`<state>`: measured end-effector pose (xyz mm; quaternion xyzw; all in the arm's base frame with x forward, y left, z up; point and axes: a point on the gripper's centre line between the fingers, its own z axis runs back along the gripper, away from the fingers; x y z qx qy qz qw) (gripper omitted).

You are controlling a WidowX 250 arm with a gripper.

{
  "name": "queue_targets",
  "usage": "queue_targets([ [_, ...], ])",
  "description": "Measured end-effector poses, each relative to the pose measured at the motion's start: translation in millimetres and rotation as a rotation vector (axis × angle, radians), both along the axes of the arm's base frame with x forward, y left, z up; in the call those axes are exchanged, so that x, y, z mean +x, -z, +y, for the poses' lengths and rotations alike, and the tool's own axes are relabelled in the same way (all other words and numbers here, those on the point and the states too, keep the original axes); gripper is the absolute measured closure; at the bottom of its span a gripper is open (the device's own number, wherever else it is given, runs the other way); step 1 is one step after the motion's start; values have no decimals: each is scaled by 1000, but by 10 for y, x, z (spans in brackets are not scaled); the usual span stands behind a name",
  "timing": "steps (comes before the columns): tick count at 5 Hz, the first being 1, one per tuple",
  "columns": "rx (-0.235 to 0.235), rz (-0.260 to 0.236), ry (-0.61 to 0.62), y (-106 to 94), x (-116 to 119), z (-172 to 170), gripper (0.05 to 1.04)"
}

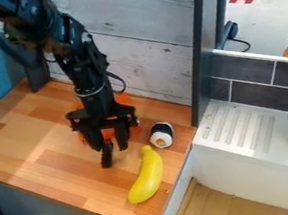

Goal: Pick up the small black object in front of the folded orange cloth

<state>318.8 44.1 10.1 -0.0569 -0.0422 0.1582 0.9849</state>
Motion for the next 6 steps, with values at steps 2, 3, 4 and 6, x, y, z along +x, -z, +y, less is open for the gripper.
queue_targets([
  [2,-26,20,34,-43,33,-32,749],
  [3,-28,43,27,-44,0,-29,780],
  [4,-27,14,24,-221,4,-15,780],
  [6,-24,-48,-47,-516,83,478,780],
])
